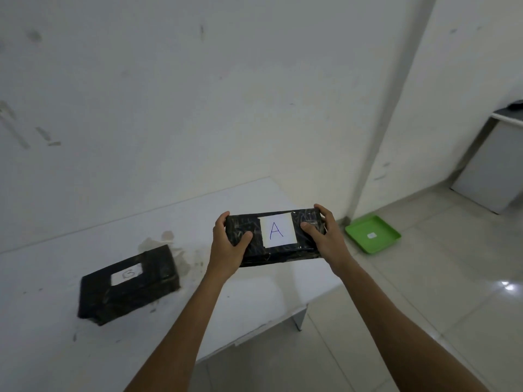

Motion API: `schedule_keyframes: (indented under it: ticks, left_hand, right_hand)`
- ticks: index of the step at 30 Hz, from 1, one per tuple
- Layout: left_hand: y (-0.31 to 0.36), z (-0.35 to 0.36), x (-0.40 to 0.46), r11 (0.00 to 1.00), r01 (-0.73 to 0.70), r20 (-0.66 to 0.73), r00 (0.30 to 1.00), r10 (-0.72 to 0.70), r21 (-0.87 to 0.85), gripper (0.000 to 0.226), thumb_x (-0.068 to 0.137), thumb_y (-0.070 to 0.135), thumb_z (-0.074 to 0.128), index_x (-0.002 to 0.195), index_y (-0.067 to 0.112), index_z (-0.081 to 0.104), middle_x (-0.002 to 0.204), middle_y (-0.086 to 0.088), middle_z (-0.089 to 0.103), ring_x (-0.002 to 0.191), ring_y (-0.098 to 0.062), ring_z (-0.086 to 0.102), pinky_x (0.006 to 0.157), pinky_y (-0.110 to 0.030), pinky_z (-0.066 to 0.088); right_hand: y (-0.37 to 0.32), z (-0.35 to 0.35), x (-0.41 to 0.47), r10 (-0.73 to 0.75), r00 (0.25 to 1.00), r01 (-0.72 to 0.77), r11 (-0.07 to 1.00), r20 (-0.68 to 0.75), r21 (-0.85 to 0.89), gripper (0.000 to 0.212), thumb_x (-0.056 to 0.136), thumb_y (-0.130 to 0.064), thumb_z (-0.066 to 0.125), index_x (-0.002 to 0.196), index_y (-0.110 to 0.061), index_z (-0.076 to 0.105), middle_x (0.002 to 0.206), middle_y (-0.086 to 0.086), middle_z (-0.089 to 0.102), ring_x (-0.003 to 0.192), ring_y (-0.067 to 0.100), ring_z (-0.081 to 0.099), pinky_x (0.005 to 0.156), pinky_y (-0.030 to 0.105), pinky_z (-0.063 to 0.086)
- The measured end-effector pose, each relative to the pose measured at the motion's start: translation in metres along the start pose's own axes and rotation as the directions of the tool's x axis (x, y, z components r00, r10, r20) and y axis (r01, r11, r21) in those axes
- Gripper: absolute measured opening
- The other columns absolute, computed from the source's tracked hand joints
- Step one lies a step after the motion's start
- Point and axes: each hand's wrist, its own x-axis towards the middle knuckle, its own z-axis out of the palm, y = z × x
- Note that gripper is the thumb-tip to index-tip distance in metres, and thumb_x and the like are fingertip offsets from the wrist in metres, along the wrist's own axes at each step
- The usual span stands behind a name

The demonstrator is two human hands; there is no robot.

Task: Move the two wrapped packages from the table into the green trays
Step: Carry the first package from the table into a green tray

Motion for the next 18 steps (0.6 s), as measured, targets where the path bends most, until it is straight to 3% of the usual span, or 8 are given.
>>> schedule_keyframes:
  ticks: [4,7,11,15,18]
  left_hand:
    - [0.020,0.061,0.019,1.000,-0.005,0.024,1.000,0.005,-0.015,0.075,0.086,0.037,0.068,0.148,0.030,0.025,0.150,-0.002,0.039,0.132,-0.022,0.048,0.107,-0.045,0.047]
    - [0.030,0.108,0.043,0.999,-0.006,0.037,0.999,0.008,-0.032,0.076,0.087,0.036,0.069,0.149,0.028,0.025,0.150,-0.003,0.039,0.134,-0.022,0.047,0.109,-0.045,0.046]
    - [0.038,0.170,0.086,0.999,0.000,0.030,1.000,0.001,-0.054,0.077,0.087,0.035,0.069,0.149,0.027,0.025,0.149,-0.002,0.040,0.135,-0.022,0.047,0.110,-0.044,0.045]
    - [0.043,0.225,0.137,0.998,0.023,0.013,1.000,-0.022,-0.057,0.076,0.087,0.034,0.069,0.149,0.025,0.026,0.148,-0.005,0.041,0.133,-0.023,0.048,0.109,-0.044,0.045]
    - [0.051,0.261,0.172,0.998,0.029,0.004,1.000,-0.029,-0.048,0.075,0.087,0.033,0.069,0.149,0.025,0.027,0.148,-0.005,0.043,0.134,-0.024,0.048,0.110,-0.044,0.044]
  right_hand:
    - [-0.006,-0.058,0.030,-0.023,0.999,0.022,0.999,-0.035,-0.024,0.061,0.091,-0.024,0.076,0.145,-0.030,0.048,0.131,0.001,0.060,0.112,0.016,0.067,0.070,0.015,0.059]
    - [-0.006,-0.098,0.062,-0.031,0.998,0.028,0.998,-0.046,-0.053,0.062,0.091,-0.023,0.075,0.146,-0.027,0.047,0.133,0.006,0.060,0.116,0.022,0.066,0.074,0.017,0.060]
    - [-0.002,-0.144,0.123,-0.043,0.998,0.039,0.996,-0.051,-0.086,0.062,0.091,-0.023,0.075,0.146,-0.025,0.048,0.130,0.005,0.060,0.102,0.006,0.067,0.065,0.009,0.054]
    - [0.002,-0.181,0.191,-0.019,0.999,0.015,0.995,-0.033,-0.103,0.061,0.091,-0.020,0.075,0.146,-0.024,0.048,0.128,0.004,0.060,0.084,-0.012,0.069,0.063,0.008,0.054]
    - [0.001,-0.206,0.235,-0.017,0.999,0.013,0.994,-0.029,-0.112,0.063,0.091,-0.022,0.075,0.147,-0.025,0.047,0.130,0.003,0.059,0.093,-0.005,0.068,0.064,0.010,0.055]
